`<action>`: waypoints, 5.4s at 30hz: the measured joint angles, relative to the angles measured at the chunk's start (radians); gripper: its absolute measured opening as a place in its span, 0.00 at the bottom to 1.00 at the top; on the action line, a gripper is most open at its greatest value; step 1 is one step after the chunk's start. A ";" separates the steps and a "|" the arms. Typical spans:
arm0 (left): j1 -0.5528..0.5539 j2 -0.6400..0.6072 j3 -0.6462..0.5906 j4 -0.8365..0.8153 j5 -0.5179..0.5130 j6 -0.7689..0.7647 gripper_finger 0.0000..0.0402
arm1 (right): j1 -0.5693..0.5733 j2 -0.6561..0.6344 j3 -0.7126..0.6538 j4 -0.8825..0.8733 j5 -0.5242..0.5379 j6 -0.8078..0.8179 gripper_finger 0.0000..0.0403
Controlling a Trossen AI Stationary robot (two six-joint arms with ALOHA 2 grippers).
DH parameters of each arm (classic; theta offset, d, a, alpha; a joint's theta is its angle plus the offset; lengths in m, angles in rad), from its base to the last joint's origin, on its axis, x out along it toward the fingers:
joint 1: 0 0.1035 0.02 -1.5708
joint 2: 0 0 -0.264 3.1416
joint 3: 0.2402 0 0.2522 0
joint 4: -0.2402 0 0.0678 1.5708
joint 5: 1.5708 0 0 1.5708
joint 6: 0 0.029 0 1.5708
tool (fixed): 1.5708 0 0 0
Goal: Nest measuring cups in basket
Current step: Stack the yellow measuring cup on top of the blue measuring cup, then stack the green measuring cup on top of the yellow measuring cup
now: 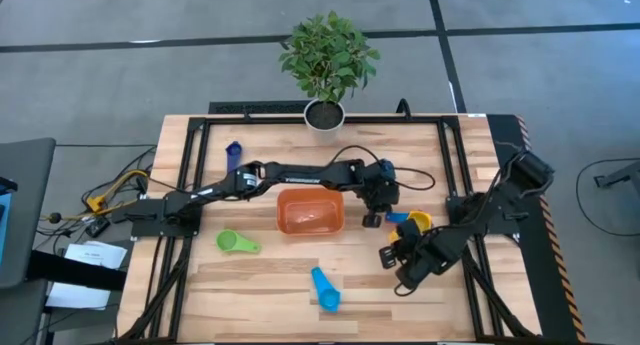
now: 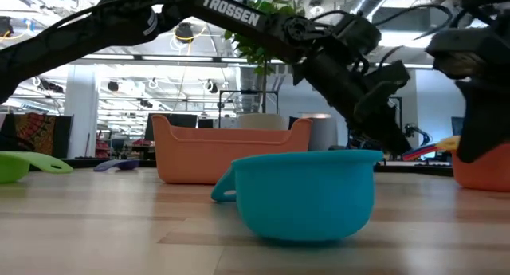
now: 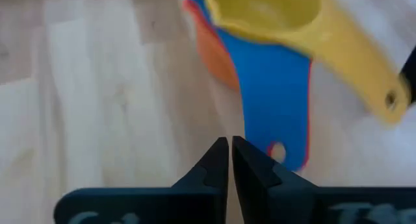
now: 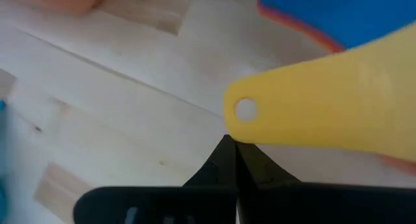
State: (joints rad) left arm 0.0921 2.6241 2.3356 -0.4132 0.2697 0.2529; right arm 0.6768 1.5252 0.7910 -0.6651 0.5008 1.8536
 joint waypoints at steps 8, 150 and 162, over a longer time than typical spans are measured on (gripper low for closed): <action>-0.016 0.014 -0.002 -0.015 0.051 -0.027 0.02 | -0.066 -0.042 0.020 -0.008 0.024 -0.127 0.03; -0.505 -1.494 -1.606 -0.653 -0.332 -2.126 0.53 | -0.453 -0.502 0.160 0.362 0.027 -1.188 0.14; -0.544 -1.533 -1.778 -0.540 -0.245 -2.120 0.54 | -0.500 -0.460 0.161 0.369 0.022 -1.152 0.14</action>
State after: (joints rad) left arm -0.4520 1.0910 0.5576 -0.9537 0.0244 -1.8672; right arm 0.1771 1.0648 0.9524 -0.2962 0.5232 0.7014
